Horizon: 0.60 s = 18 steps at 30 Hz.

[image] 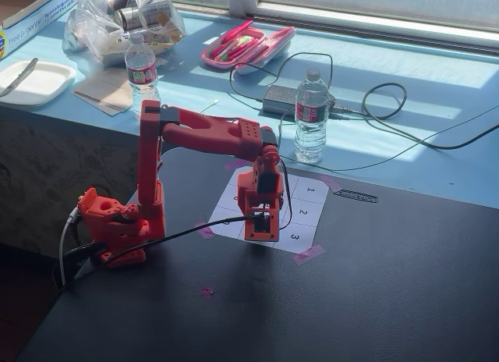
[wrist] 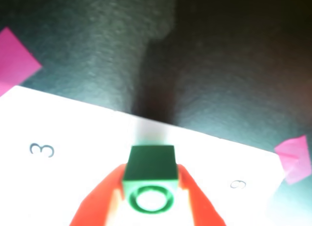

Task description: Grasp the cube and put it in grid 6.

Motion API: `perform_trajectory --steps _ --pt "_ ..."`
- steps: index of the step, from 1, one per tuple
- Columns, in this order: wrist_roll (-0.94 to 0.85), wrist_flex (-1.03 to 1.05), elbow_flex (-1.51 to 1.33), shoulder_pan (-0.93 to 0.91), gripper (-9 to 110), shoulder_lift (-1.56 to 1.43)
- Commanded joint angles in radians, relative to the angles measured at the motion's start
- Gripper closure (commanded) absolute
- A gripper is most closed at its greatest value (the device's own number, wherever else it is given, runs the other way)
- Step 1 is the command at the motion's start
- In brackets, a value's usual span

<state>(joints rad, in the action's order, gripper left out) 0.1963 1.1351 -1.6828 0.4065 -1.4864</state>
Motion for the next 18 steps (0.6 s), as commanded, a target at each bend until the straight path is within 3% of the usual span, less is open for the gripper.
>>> perform_trajectory --steps 1,12,18 --pt "-0.032 -0.012 0.043 0.025 101 0.002" --pt "-0.109 0.084 0.057 0.037 70 -0.015" --pt "-0.12 0.173 0.126 0.031 68 -0.058"
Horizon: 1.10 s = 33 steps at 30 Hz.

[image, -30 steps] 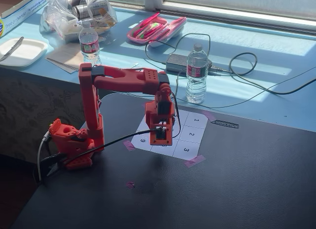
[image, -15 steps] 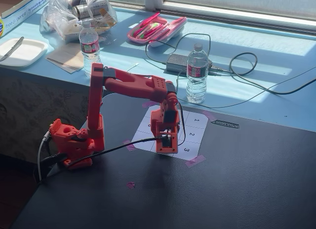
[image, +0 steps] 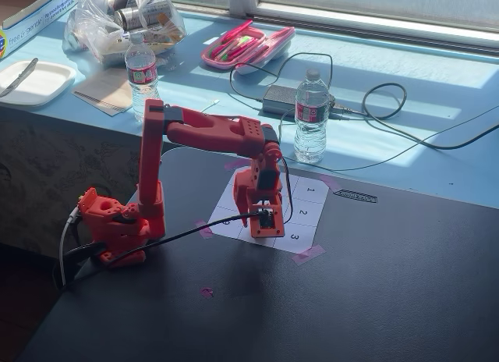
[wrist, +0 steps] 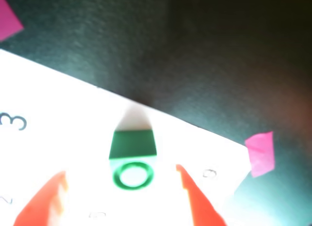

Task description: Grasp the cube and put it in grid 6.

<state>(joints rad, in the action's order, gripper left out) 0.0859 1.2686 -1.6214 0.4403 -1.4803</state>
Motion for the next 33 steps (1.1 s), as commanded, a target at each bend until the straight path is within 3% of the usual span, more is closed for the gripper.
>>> perform_trajectory --steps 1,9,14,20,33 --pt "-0.009 0.057 0.08 -0.011 70 -0.084" --pt "-0.078 0.192 0.193 -0.158 101 -0.336" --pt "-0.167 0.204 0.17 -0.322 101 -0.453" --pt "-0.281 0.06 -0.046 -0.48 101 -0.632" --pt "-0.373 -0.489 -0.764 -0.611 101 -0.986"
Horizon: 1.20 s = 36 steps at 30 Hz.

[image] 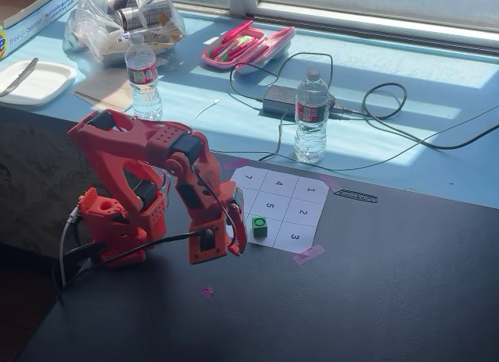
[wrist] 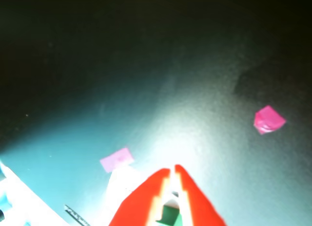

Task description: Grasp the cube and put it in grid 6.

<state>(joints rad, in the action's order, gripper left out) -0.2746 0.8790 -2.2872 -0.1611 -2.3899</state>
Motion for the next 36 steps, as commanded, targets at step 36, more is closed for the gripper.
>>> perform_trajectory --steps 36 --pt "0.236 -0.02 -0.723 0.002 101 -0.775"
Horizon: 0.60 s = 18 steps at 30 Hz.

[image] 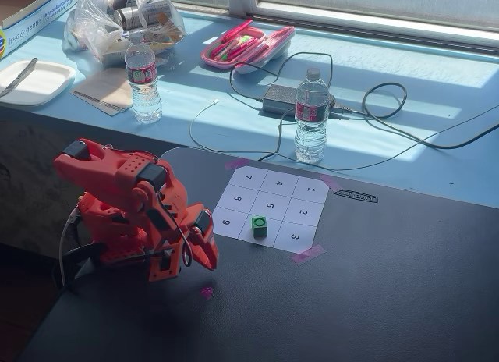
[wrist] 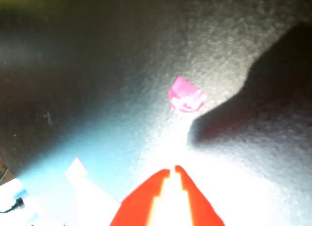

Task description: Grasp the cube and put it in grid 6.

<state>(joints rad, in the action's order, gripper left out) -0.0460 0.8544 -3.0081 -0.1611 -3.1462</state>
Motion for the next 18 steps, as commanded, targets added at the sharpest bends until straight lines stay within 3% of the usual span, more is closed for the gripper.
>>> perform_trajectory --steps 1,18 --pt "0.008 0.009 -0.009 0.002 101 -0.034" --pt "-0.002 0.077 -0.037 0.023 101 -0.155"
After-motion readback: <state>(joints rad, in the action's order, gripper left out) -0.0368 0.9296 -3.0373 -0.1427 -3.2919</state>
